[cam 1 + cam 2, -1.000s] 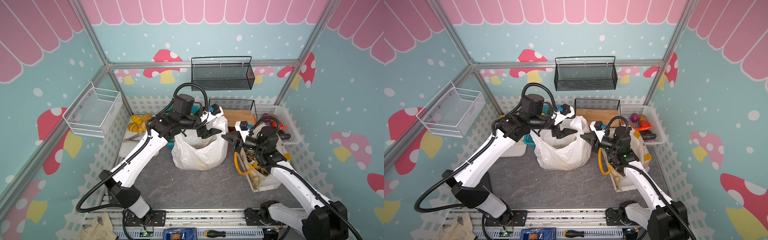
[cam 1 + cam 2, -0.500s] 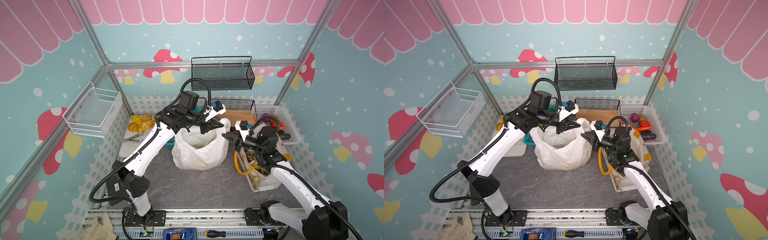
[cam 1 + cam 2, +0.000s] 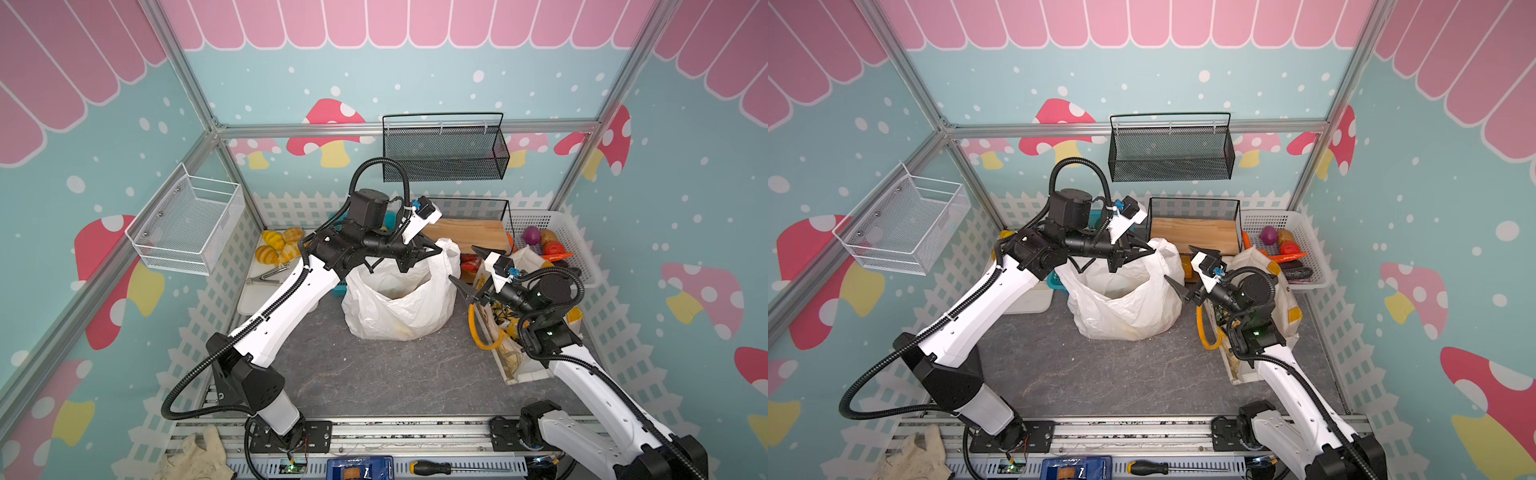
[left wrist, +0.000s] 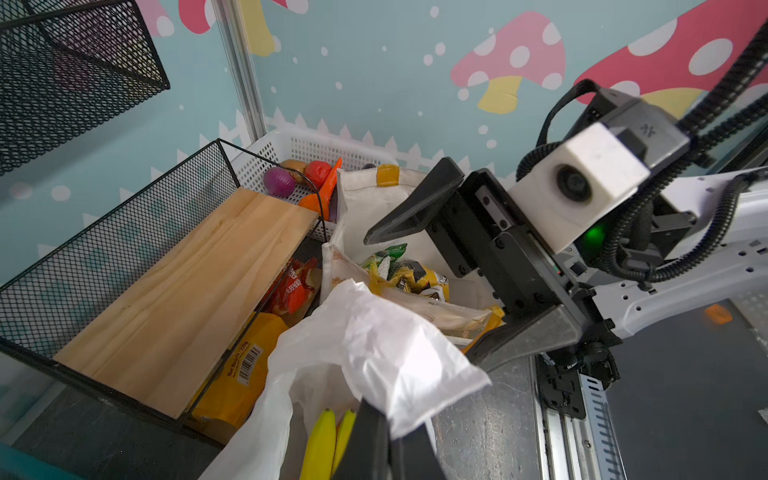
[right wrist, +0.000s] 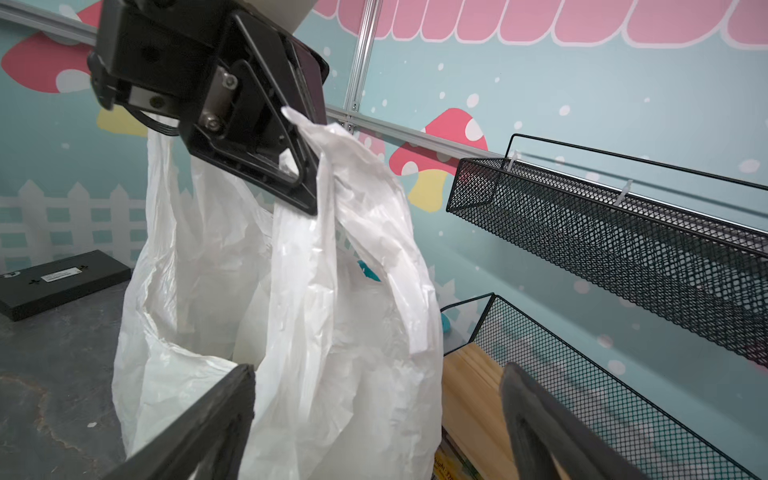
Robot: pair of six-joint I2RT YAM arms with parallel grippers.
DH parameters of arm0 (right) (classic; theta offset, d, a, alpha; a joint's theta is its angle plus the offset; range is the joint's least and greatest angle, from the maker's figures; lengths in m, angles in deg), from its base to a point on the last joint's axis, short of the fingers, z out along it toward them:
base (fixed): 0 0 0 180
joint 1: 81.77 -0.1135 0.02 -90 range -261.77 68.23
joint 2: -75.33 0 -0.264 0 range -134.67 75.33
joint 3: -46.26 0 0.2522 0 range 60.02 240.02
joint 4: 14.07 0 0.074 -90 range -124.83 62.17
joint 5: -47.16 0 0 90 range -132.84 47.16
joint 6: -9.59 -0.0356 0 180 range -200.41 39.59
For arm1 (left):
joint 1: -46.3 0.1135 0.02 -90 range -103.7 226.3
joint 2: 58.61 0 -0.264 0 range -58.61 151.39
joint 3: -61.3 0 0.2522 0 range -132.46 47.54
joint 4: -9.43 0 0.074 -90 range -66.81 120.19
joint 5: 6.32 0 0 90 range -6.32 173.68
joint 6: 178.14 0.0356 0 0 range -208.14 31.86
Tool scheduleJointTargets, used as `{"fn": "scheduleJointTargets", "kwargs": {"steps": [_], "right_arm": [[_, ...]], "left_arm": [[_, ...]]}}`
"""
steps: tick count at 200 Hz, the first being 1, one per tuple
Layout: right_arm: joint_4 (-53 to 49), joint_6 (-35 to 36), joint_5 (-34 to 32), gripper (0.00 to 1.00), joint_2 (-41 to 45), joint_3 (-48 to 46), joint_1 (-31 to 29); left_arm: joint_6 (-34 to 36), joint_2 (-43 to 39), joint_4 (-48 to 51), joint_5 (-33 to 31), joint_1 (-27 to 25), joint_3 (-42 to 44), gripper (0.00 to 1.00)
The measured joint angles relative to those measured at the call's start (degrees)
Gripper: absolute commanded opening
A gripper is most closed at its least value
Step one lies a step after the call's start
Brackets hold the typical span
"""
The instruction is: Place the mixed food into the grocery bags and tie them
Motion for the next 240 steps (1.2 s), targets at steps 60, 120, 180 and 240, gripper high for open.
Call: {"fn": "scheduleJointTargets", "kwargs": {"steps": [60,120,180,240], "right_arm": [[12.61,-4.59,14.25,0.38,-13.53,1.42,-0.11],[14.73,-5.79,17.88,0.04,-14.82,-2.45,-0.11],[9.79,-4.44,21.70,0.02,-15.85,0.44,-0.11],[6.47,-5.86,12.44,0.79,-13.90,0.70,-1.14]], "left_arm": [[-2.29,-0.96,-0.48,2.14,0.07,1.95,0.02],[7.80,-2.34,-0.81,5.33,1.05,5.11,0.46],[24.11,-3.63,-0.46,3.19,0.11,5.79,0.58],[20.20,0.81,0.70,0.26,-1.97,-0.70,0.00]]}}
